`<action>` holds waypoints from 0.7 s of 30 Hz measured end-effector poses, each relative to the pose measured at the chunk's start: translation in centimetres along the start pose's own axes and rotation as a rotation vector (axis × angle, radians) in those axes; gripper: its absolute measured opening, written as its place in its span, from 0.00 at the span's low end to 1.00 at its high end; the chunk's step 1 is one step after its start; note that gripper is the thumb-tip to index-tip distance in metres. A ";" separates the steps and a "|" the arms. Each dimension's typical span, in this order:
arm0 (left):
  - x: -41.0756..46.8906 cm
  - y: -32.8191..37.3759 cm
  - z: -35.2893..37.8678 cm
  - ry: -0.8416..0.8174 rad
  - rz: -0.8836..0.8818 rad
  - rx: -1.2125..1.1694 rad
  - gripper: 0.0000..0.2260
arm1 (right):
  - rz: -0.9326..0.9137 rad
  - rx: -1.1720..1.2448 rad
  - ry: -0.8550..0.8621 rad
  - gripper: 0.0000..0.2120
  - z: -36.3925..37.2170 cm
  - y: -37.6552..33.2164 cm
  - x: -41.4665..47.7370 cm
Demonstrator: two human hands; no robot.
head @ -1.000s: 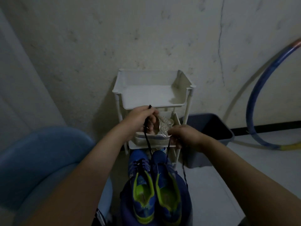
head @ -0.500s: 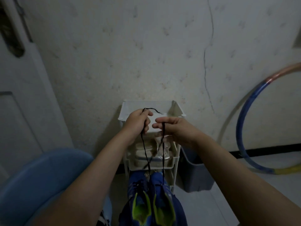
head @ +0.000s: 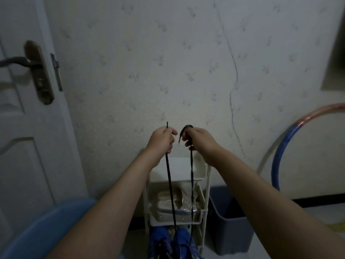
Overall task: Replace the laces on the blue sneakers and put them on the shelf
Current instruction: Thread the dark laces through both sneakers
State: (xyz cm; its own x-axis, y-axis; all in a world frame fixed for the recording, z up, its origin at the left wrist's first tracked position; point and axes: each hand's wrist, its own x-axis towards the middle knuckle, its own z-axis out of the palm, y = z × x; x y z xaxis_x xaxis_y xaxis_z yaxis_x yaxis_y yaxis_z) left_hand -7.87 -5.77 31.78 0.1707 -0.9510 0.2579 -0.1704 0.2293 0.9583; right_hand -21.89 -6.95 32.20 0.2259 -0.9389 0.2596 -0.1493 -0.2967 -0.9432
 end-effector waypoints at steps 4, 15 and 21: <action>0.6 1.6 0.1 0.002 0.028 0.005 0.11 | -0.019 0.076 -0.057 0.18 -0.2 -2.2 0.9; 1.0 -0.7 0.1 0.089 0.092 0.084 0.13 | 0.026 -0.038 -0.111 0.10 0.4 -0.6 0.9; -0.3 -8.0 0.3 -0.092 -0.026 0.369 0.14 | 0.182 -0.202 -0.201 0.11 0.5 7.9 -0.3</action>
State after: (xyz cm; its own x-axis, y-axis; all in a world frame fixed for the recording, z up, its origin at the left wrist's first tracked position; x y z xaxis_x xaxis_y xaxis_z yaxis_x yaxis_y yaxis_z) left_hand -6.87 -7.35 24.02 0.0946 -0.9739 0.2062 -0.5082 0.1308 0.8512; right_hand -22.64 -8.97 24.59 0.3604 -0.9324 0.0256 -0.3881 -0.1749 -0.9049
